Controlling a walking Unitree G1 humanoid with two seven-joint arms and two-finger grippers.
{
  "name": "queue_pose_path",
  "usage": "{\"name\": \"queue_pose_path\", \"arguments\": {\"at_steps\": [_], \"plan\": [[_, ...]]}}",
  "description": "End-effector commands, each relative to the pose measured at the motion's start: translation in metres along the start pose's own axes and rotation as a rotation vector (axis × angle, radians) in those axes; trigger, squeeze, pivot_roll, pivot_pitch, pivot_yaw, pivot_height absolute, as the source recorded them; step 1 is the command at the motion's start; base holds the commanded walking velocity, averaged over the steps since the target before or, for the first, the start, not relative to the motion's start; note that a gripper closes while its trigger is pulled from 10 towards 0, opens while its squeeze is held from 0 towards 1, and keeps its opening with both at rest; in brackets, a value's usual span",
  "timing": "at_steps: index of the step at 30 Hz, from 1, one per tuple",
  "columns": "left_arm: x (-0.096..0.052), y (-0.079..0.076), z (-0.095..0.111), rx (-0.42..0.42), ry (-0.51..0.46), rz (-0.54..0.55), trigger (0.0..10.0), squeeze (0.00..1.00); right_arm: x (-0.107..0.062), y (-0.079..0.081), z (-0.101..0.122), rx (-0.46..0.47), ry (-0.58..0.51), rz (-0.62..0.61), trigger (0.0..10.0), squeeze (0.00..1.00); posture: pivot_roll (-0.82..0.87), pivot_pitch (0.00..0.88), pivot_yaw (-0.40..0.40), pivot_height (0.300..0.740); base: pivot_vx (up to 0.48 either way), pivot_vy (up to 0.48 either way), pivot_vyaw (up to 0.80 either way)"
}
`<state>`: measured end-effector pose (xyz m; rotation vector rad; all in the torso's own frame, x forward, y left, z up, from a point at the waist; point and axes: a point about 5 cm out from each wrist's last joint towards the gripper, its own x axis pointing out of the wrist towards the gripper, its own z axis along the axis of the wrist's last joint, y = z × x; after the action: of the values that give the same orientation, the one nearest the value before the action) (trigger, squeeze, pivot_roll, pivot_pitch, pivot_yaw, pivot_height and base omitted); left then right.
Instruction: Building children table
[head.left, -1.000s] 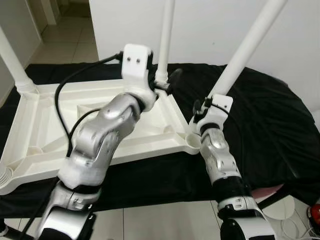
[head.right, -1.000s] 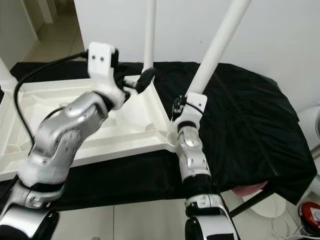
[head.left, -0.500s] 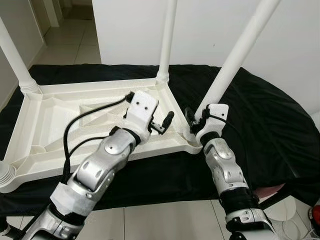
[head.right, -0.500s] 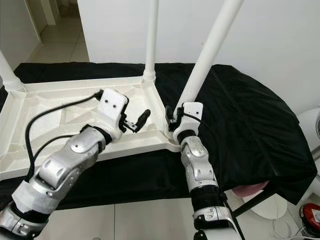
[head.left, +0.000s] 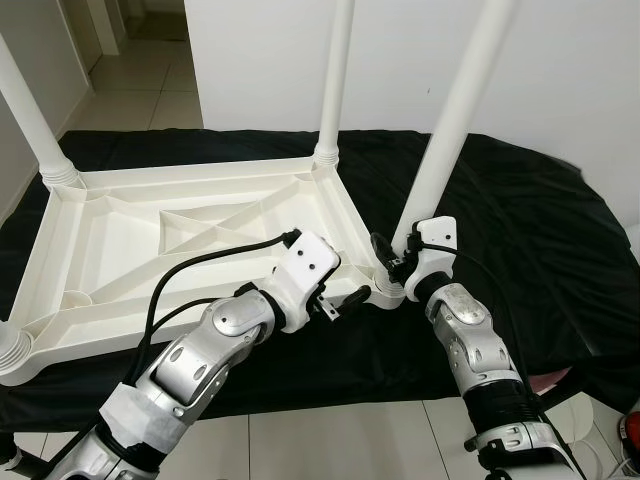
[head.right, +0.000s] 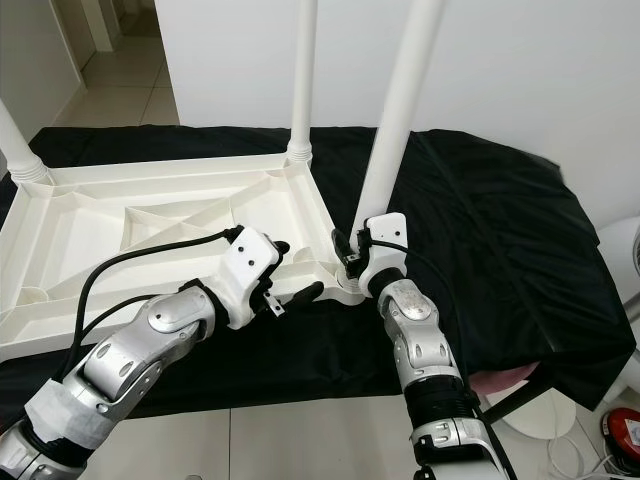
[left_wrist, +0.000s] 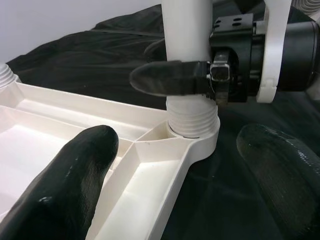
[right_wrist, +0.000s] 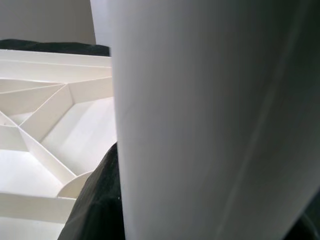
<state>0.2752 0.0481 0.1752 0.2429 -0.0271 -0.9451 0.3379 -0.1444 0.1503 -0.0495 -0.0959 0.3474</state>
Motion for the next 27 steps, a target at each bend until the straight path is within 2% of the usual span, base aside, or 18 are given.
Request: {"name": "queue_pose_path", "arguments": {"at_steps": [1, 8, 11, 13, 17, 21, 27], "plan": [[0.0, -0.005, -0.001, 0.008, 0.001, -0.034, 10.0, 0.0, -0.005, 0.001, -0.012, 0.008, 0.058, 0.018, 10.0, 0.0, 0.01, 0.0, -0.043, 0.74, 0.0, 0.0, 0.0], [-0.001, -0.012, -0.003, 0.019, -0.002, -0.062, 10.0, 0.0, -0.012, 0.0, -0.016, 0.006, 0.054, 0.054, 10.0, 0.0, 0.01, 0.0, -0.054, 0.74, 0.0, 0.0, 0.0], [-0.001, -0.013, -0.003, 0.02, -0.01, -0.076, 10.0, 0.0, -0.018, -0.002, -0.02, -0.011, 0.048, 0.071, 10.0, 0.0, 0.01, 0.0, -0.058, 0.74, 0.0, 0.0, 0.0], [-0.002, -0.012, -0.002, 0.016, -0.018, -0.088, 10.0, 0.0, -0.024, 0.001, -0.026, -0.061, 0.049, 0.124, 10.0, 0.0, 0.01, 0.0, -0.061, 0.74, 0.0, 0.0, 0.0], [-0.002, -0.011, 0.001, 0.011, -0.026, -0.09, 10.0, 0.0, -0.029, 0.001, -0.03, -0.081, 0.035, 0.155, 10.0, 0.0, 0.01, 0.0, -0.061, 0.74, 0.0, 0.0, 0.0], [-0.002, -0.009, 0.004, 0.002, -0.037, -0.084, 10.0, 0.0, -0.038, -0.002, -0.036, -0.055, 0.023, 0.171, 10.0, 0.0, 0.01, 0.0, -0.065, 0.74, 0.0, 0.0, 0.0], [-0.003, -0.009, 0.005, 0.003, -0.042, -0.084, 10.0, 0.0, -0.041, -0.003, -0.038, -0.036, 0.023, 0.167, 10.0, 0.0, 0.01, 0.0, -0.061, 0.74, 0.0, 0.0, 0.0]]}}
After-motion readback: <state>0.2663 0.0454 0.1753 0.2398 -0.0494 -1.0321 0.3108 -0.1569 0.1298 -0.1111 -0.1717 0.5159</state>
